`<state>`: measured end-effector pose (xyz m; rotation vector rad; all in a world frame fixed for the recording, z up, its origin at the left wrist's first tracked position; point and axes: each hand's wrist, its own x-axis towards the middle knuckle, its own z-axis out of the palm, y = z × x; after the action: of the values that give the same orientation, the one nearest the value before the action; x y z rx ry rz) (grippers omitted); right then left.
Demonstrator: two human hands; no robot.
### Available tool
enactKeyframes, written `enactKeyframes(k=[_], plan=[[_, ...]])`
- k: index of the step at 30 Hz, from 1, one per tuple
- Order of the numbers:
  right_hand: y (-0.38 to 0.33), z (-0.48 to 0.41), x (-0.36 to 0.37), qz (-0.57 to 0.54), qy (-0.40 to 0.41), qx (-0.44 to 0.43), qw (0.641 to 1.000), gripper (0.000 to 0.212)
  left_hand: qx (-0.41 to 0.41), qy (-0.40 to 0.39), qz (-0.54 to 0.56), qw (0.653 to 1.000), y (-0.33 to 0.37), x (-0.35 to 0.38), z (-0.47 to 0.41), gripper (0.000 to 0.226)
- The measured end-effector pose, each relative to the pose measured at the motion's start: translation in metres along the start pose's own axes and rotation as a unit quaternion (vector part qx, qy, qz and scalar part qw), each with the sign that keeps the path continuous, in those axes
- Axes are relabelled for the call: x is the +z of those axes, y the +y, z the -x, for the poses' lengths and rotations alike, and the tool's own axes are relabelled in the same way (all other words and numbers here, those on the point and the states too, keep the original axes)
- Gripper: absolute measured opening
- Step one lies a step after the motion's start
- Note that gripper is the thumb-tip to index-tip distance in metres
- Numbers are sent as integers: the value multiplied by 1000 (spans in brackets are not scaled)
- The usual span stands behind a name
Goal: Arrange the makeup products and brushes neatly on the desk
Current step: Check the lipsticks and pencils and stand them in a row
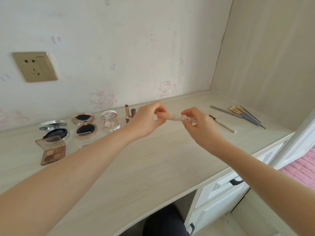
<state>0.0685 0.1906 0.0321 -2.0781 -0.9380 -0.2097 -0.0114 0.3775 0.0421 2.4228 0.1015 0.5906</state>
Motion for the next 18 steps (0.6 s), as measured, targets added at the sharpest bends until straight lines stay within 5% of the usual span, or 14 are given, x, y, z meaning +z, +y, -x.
enactKeyframes(k=[18], plan=[[-76,36,88,-173,-144,27,974,25,-117,23,-88,989,-44,-49,143,17]])
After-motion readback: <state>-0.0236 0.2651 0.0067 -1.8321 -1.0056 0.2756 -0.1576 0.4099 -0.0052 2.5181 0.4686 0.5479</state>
